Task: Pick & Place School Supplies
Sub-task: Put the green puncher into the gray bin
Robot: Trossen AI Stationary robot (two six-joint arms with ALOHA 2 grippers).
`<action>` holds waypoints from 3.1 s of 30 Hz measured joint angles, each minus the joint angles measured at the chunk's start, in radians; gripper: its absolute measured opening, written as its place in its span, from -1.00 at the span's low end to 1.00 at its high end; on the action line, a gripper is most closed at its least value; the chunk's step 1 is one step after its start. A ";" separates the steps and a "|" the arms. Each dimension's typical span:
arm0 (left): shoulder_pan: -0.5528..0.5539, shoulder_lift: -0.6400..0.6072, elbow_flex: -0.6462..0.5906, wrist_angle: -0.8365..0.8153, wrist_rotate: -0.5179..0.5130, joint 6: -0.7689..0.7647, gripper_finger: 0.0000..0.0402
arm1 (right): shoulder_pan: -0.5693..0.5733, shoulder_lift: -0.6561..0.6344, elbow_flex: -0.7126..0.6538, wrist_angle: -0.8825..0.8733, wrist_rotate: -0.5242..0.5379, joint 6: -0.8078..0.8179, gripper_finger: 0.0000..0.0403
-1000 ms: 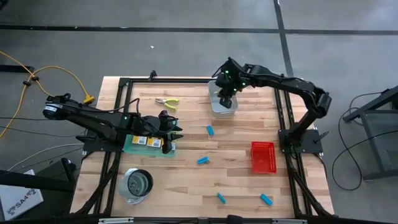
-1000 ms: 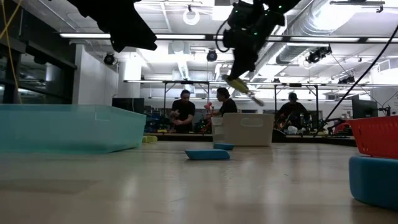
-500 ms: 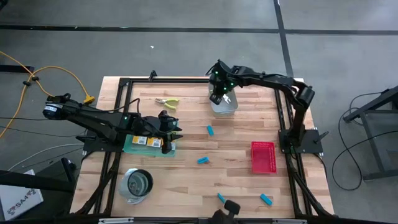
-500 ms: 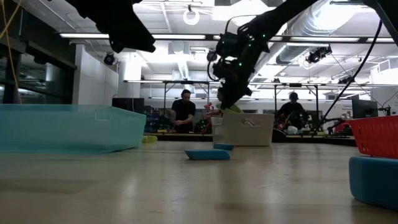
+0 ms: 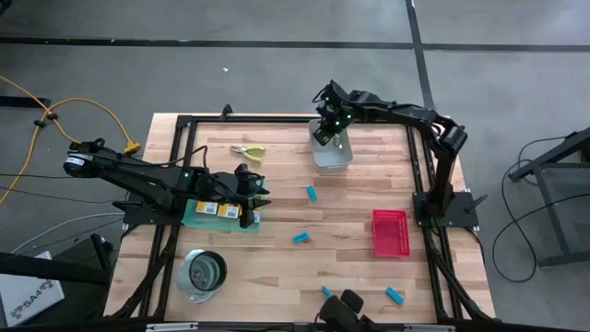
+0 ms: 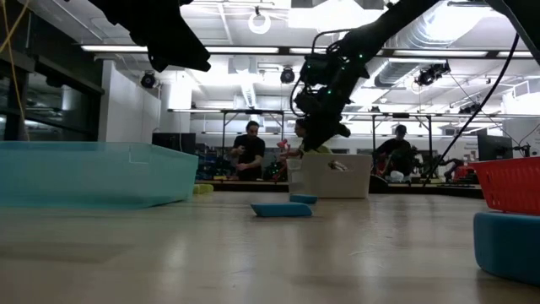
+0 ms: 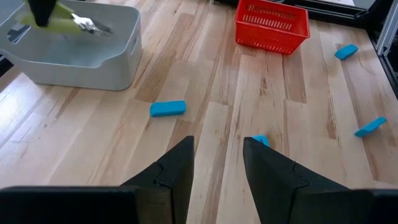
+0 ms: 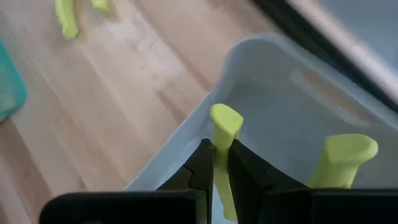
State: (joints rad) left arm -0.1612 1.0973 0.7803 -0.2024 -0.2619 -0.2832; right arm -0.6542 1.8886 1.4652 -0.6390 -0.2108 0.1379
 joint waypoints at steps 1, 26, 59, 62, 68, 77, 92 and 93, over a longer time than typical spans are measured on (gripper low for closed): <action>0.000 0.000 0.000 0.000 0.000 0.000 -0.33 | 0.001 0.002 -0.001 -0.006 -0.005 -0.001 -0.88; -0.002 0.000 0.000 -0.002 0.005 -0.003 -0.33 | 0.013 0.096 -0.003 -0.011 0.025 -0.010 -0.79; 0.028 0.000 0.000 -0.028 0.004 0.025 -0.33 | 0.026 -0.124 0.002 0.001 -0.038 -0.104 -0.39; 0.077 0.000 0.000 -0.031 0.004 0.024 -0.33 | 0.046 -0.157 0.002 0.001 -0.102 -0.120 -0.40; 0.207 0.000 0.042 -0.151 0.020 0.048 -0.34 | 0.116 -0.207 0.003 -0.008 -0.182 -0.144 -0.44; 0.412 0.031 0.146 -0.337 0.096 0.194 -0.41 | 0.232 -0.236 0.003 -0.083 -0.244 -0.169 -0.46; 0.552 0.304 0.178 -0.385 0.052 0.440 -0.43 | 0.400 -0.256 0.002 -0.290 -0.234 -0.158 -0.46; 0.551 0.318 0.178 -0.385 0.036 0.460 -0.43 | 0.410 -0.258 0.002 -0.291 -0.236 -0.158 -0.46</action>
State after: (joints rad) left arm 0.3897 1.4156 0.9585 -0.5877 -0.2258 0.1768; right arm -0.2442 1.6308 1.4673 -0.9298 -0.4464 -0.0196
